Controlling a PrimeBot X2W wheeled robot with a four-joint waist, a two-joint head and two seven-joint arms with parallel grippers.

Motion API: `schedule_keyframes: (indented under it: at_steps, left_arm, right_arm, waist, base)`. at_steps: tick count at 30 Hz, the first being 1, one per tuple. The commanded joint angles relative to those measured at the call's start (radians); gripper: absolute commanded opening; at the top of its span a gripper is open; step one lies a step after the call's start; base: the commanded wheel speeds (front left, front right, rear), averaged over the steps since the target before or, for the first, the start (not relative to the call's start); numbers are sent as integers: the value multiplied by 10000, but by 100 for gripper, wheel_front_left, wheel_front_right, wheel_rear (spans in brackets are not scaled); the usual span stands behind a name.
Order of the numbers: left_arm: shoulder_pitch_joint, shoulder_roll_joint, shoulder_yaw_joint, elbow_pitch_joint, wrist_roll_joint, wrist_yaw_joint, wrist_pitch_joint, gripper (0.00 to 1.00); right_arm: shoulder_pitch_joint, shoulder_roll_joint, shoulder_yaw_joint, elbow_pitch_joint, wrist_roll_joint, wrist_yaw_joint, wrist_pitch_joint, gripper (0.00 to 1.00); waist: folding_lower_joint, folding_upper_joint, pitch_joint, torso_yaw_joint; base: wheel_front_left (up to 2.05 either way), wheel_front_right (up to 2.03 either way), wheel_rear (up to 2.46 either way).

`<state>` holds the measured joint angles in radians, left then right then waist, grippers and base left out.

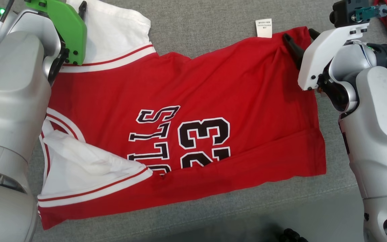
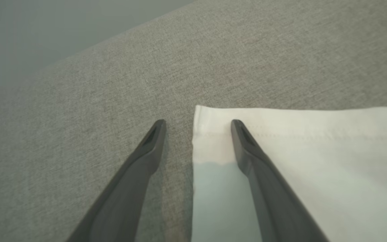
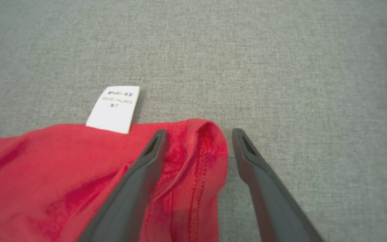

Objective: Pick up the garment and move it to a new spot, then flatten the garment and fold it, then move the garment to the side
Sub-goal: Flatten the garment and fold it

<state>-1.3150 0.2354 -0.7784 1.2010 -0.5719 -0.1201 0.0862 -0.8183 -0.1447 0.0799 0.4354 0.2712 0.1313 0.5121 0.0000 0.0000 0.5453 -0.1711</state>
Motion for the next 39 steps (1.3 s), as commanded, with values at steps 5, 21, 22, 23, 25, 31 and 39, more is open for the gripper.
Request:
schedule_keyframes:
  at_steps: [5, 21, 22, 23, 25, 31, 39]
  left_arm:
    - [-146, -46, -4, 217, -179, 107, 341, 83]
    - [-186, -102, -92, 384, -378, 135, 639, 0]
    - [-176, -106, -97, 386, -398, 126, 630, 0]
    - [-163, -108, -104, 392, -402, 120, 613, 0]
    - [-137, -107, -108, 390, -402, 122, 542, 0]
    - [-115, -121, -119, 375, -476, 173, 379, 0]
    - [-324, -163, 93, 88, -611, 583, -726, 0]
  right_arm:
    - [-147, -49, 148, 55, 135, -12, -103, 100]
    - [-165, -82, 206, -79, 86, -12, -2, 30]
    - [-145, -81, 187, -93, 73, -12, -8, 44]
    - [-109, -82, 183, -112, 59, -12, -4, 45]
    - [-32, -105, 179, -138, 47, -14, 39, 41]
    - [61, -141, 156, -221, 34, -14, 185, 0]
    - [79, -173, -19, -359, -28, -14, -121, 0]
  waist:
    - [0, 0, 91, 24]
    - [0, 0, 68, -8]
    - [0, 0, 56, -9]
    - [0, 0, 43, -11]
    - [0, 0, 16, -11]
    - [0, 0, -26, -13]
    - [0, 0, -68, 130]
  base:
    - [0, 0, 0]
    - [0, 0, 0]
    - [0, 0, 0]
    - [0, 0, 0]
    - [0, 0, 0]
    - [0, 0, 0]
    - [0, 0, 0]
